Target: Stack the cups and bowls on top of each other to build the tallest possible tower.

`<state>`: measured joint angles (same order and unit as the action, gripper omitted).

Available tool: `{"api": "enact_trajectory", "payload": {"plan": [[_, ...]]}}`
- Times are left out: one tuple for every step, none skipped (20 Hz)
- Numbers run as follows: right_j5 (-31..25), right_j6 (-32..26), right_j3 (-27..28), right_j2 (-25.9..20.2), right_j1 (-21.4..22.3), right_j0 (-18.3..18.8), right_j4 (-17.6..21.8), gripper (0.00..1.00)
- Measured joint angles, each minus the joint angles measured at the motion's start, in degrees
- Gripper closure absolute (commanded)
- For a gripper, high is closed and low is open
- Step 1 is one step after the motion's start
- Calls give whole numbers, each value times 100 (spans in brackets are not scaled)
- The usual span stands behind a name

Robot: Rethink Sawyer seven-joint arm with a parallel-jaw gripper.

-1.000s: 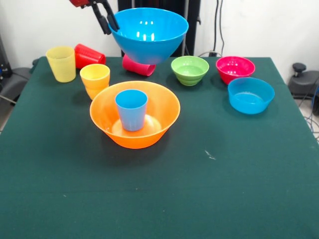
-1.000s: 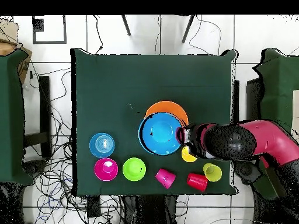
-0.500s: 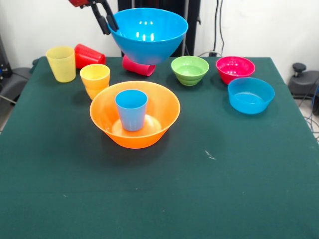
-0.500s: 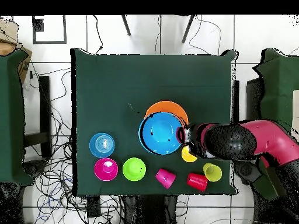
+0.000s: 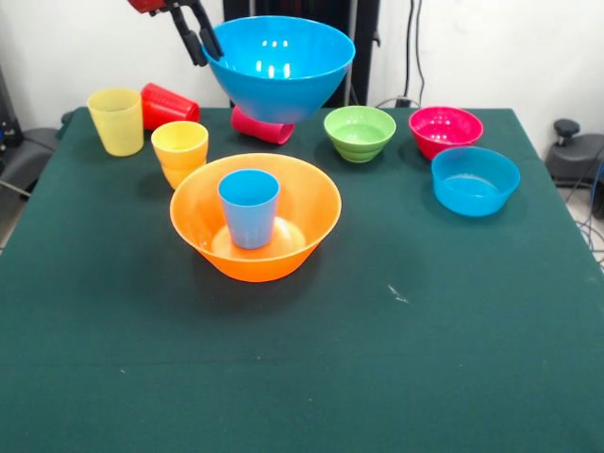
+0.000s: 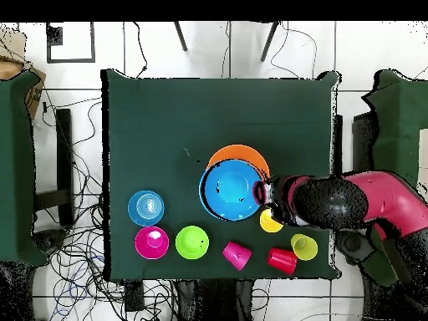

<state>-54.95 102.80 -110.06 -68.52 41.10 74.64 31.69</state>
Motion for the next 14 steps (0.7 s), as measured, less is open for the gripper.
{"api": "enact_trajectory", "payload": {"plan": [[0, -22, 2, 0, 0, -1, 0, 100], [0, -33, 6, 1, -2, -1, 1, 100], [1, -48, 9, 1, -9, -1, 4, 100], [0, -53, 11, 0, -15, 0, 6, 100], [0, -62, 12, 1, -33, 0, 12, 100], [0, -67, 13, 1, -41, 0, 14, 100], [0, -79, 14, 1, -65, 0, 15, 100], [0, -82, 14, 1, -78, -1, 18, 100], [0, -82, 14, 1, -85, -1, 19, 100], [0, -82, 14, 0, -105, -1, 23, 100], [0, -82, 15, 1, -121, 0, 28, 100], [0, -82, 15, 1, -134, 0, 33, 100], [0, -82, 15, 1, -140, 0, 34, 100], [1, -82, 15, 1, -143, 0, 38, 100]]}}
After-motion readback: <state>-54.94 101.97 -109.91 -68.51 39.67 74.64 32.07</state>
